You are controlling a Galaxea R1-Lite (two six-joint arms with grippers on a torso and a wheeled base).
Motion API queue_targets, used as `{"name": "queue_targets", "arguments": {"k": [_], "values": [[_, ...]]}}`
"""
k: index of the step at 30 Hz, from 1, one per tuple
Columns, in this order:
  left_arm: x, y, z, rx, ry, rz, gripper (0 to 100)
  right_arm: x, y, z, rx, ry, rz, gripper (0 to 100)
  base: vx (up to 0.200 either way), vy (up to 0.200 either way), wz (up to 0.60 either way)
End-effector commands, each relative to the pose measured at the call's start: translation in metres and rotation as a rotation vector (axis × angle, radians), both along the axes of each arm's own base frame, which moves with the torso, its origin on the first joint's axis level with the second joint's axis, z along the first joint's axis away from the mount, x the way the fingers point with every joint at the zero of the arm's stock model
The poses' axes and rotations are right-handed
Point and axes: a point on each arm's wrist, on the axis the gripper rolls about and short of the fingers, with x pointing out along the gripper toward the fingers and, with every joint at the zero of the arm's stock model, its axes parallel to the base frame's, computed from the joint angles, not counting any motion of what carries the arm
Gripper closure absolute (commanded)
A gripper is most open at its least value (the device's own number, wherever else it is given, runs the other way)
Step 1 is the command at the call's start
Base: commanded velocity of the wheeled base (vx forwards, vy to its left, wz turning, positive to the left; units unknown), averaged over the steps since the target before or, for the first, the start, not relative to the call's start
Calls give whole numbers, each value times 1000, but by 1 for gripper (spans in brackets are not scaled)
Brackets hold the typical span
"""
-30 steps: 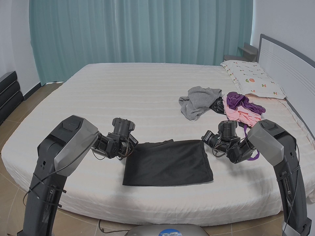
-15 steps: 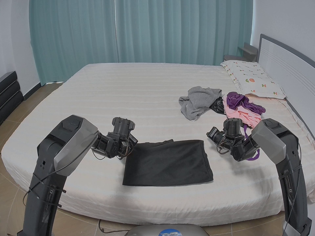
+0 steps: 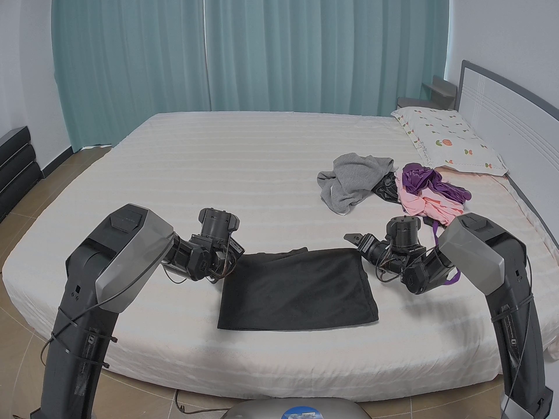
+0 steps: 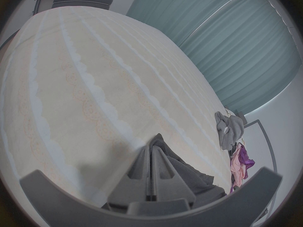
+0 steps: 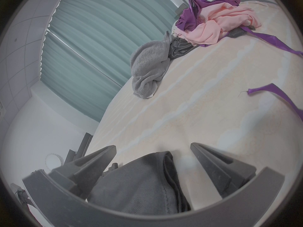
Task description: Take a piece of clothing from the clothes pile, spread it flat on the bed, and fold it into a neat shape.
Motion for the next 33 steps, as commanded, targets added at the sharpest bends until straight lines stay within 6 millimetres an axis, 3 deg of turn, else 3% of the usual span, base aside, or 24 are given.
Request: {"name": "queue_targets", "arguments": {"k": [1,13,27,33], "values": [[0,-1,1,1,0,-2,100,-1,3,-6,-1,4,8,100,0,0,0],[0,-1,1,0,-2,-4,100,0,-1,-6,0,1,0,100,0,0,0],[1,0,1,-2,-8,3,100,8,-25,-1,1,-19,-59,100,0,0,0],[1,1,1,1,-4,2,100,6,-21,-5,-2,-8,-51,100,0,0,0]]}}
